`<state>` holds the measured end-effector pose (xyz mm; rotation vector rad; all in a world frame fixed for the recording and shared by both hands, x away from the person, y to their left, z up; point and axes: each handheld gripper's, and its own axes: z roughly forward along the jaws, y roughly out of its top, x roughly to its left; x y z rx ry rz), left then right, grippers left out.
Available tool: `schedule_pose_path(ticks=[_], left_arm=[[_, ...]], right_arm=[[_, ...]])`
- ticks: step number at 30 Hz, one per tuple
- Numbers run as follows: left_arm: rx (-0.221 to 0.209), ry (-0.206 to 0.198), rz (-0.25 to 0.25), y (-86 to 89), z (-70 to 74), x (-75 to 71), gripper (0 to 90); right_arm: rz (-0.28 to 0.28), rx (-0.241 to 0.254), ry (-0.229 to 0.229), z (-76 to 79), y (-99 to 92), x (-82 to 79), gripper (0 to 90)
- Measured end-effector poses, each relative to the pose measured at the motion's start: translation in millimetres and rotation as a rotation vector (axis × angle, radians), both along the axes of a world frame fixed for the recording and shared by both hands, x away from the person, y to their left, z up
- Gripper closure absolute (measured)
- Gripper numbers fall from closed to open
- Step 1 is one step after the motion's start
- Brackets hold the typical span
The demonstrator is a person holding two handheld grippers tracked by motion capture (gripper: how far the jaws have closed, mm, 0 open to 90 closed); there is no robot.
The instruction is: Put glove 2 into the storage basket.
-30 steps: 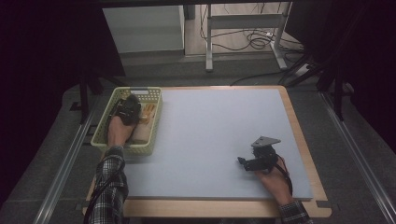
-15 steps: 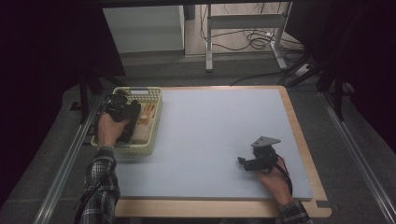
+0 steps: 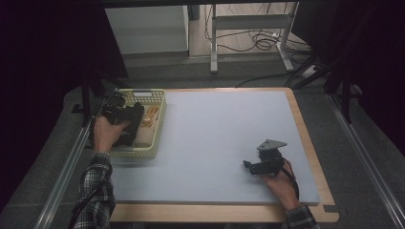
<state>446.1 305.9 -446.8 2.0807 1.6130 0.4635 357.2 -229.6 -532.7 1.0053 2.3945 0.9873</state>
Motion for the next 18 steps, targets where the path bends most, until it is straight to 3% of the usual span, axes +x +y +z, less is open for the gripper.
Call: schedule_pose_path(ticks=[18], left_arm=[[-0.054, -0.055, -0.056, -7.3, 7.1, -19.6, 21.2]], right_arm=[[0.0, -0.002, 0.0, 0.1, -0.1, -0.1, 14.1]])
